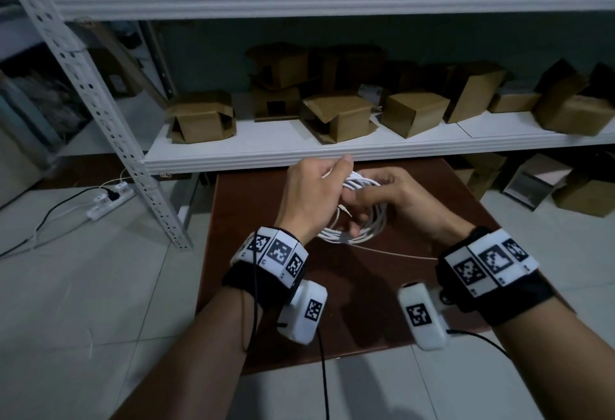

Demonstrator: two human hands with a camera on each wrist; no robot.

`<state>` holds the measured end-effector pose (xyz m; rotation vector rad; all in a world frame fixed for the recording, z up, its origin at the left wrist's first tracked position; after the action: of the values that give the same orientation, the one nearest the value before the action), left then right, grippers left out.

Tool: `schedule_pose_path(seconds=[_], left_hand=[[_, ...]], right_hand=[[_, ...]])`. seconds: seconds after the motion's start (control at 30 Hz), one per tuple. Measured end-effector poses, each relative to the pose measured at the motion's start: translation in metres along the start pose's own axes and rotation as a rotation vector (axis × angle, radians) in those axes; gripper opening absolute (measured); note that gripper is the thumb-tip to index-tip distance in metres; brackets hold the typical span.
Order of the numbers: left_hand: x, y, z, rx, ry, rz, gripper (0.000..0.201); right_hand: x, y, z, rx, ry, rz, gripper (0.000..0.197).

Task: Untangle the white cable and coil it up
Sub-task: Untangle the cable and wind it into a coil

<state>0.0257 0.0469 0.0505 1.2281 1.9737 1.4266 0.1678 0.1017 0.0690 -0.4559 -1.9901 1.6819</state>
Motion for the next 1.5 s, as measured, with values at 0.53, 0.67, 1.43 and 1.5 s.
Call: schedule_pose_path(seconds=[0.53,0.67,1.43,1.5], left_hand=[[-0.023,0.015,0.018,0.424,-0.310,0.148,0.101],[-0.026,0.015,0.020,0.484,-0.326,0.178,0.096],[-0.013,0.007,0.009,0.005,-0.053,-0.087,0.056],[-0.012,0.006,0.008,-0.166,-0.051,-0.086,0.053]], right_hand=[[-0.001,0.002,-0.003,-0.508,-0.027,0.124,0.017],[0.001,0.001,-0.008,-0.688,-0.062,-0.004,0.023],[-0.002,0.011,0.021,-0.244,0.277,-0.126,0.046],[-0.003,0.006,0.022,-0.206,0.289,-0.161,0.048]])
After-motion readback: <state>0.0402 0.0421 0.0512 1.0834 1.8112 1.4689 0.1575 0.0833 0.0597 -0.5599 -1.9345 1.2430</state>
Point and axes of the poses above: each hand's wrist, its own x-axis towards the middle knuckle, its own z-axis out of the palm, y = z × x, the point moved 3 cm from there along x, towards the middle knuckle, and after that the axes turned 12 degrees about -z, right-handed, at the moved point
